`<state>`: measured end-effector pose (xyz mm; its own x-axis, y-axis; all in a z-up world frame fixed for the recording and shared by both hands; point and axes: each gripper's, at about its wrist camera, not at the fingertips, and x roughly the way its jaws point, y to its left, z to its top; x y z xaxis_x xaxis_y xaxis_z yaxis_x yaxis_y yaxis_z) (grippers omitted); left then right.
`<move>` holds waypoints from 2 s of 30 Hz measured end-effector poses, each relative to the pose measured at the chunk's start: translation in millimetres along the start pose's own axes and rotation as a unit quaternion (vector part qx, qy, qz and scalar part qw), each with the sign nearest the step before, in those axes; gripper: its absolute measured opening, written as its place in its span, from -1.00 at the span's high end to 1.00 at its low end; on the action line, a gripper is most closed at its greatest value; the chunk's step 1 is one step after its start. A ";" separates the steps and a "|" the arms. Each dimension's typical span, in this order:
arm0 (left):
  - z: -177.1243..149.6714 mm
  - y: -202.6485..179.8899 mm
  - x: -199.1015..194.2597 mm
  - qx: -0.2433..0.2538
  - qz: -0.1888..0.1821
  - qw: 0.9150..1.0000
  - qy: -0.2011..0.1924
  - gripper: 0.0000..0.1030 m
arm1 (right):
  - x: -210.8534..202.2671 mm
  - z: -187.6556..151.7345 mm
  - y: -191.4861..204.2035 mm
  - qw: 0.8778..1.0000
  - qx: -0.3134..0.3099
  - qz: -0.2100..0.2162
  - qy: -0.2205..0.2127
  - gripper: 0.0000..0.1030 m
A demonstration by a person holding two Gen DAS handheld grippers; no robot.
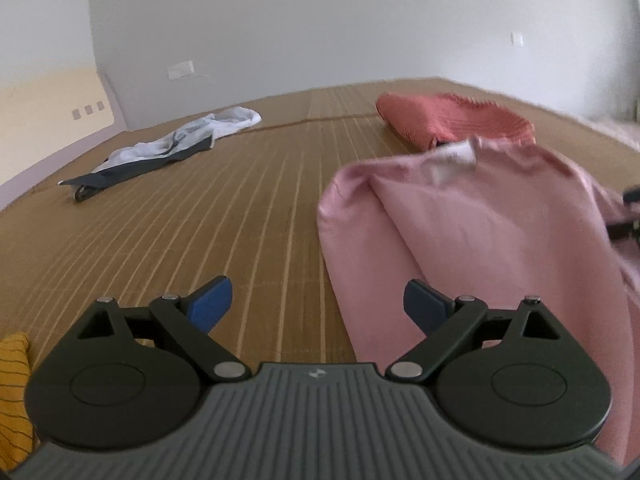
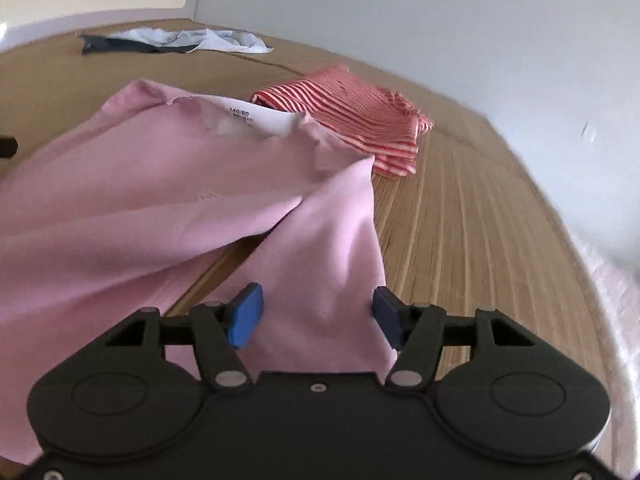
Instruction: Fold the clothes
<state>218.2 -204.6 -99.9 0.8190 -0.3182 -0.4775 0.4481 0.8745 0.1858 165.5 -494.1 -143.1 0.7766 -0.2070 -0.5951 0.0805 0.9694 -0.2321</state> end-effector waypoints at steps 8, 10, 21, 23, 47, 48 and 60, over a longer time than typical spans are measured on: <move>-5.4 2.6 5.0 0.008 0.010 1.000 0.014 -0.85 | -11.0 27.9 -52.4 0.993 -0.011 -0.115 -0.007 0.93; -4.4 6.4 4.4 -0.003 0.008 1.000 0.013 -0.85 | -9.2 39.2 -78.2 0.989 -0.012 -0.146 -0.016 0.93; -3.9 11.8 7.8 -0.004 0.019 1.000 0.022 -0.85 | 8.8 62.8 -106.8 0.992 0.005 -0.117 -0.047 0.33; -5.0 13.4 8.4 -0.009 0.013 1.000 0.024 -0.85 | -9.7 51.1 -82.9 0.996 0.027 -0.041 -0.073 0.24; -3.9 33.5 2.8 -0.026 0.110 0.993 0.016 -0.85 | -61.3 -11.4 39.9 0.989 -0.108 0.102 0.016 0.25; -1.7 41.2 -4.6 -0.061 0.085 0.994 -0.003 -0.85 | -70.5 -9.1 40.4 0.988 -0.095 0.122 0.000 0.25; 4.6 67.0 -30.1 -0.176 -0.032 0.982 -0.062 -0.85 | -94.9 -6.2 169.0 0.955 -0.166 0.247 -0.004 0.07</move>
<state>225.2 -138.1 -69.2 0.8403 -0.3990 -0.3669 0.3654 0.9169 -0.1602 101.5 -311.4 -130.7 0.6735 0.2667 -0.6894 -0.4983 0.8527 -0.1570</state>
